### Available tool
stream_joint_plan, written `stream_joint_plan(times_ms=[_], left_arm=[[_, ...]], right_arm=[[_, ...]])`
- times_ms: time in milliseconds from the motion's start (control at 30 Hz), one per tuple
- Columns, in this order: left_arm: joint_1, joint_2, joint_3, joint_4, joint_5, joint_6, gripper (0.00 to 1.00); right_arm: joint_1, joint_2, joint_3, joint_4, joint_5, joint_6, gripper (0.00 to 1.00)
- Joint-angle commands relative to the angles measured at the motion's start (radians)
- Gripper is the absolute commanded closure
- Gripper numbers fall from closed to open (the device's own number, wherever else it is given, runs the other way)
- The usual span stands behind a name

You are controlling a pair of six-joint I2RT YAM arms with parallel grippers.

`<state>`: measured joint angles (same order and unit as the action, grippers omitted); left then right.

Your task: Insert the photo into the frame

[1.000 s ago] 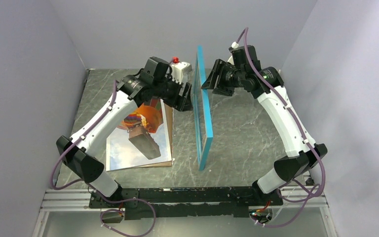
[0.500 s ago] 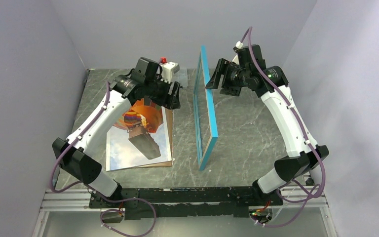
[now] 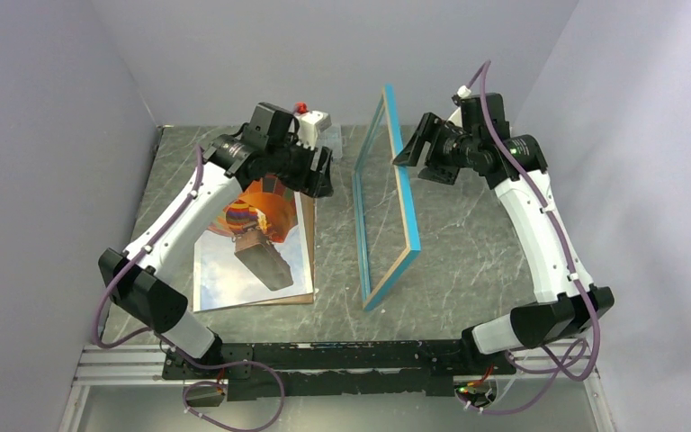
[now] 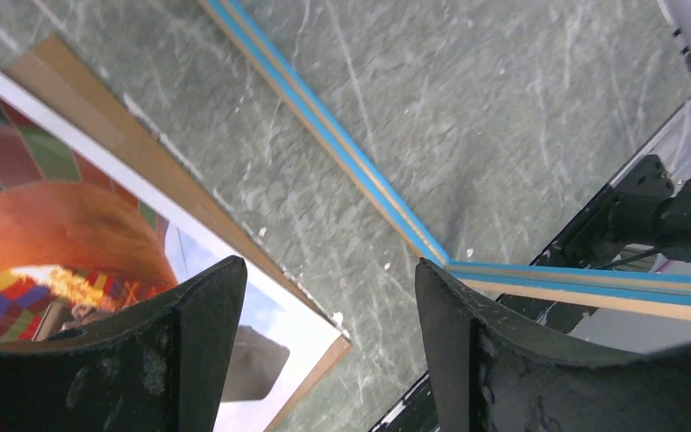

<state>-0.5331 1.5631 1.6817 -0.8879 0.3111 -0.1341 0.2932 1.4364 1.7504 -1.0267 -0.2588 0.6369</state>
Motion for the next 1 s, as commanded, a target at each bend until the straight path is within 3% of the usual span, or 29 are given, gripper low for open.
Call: stream_joint_plan(times_ms=[0,233,567,967], left_arm=[[-0.028,0.019,0.083,0.033,0.025,-0.023,0.26],[-0.028,-0.015,0.002,0.048,0.000,-0.003,0.27],[-0.022,-0.025,-0.007,0.023,-0.058,0.039,0.28],[0.013,-0.061,-0.097,0.027,-0.147,0.116,0.29]], right_arm=[[-0.029,-0.047,-0.088,0.118,-0.181,0.044,0.25],[-0.125,-0.097,-0.137,0.163,-0.280,0.071,0.24],[-0.136,-0.089,-0.160,-0.011,-0.087,-0.112,0.30],[-0.137,-0.160,-0.376,-0.013,0.140,-0.254,0.70]])
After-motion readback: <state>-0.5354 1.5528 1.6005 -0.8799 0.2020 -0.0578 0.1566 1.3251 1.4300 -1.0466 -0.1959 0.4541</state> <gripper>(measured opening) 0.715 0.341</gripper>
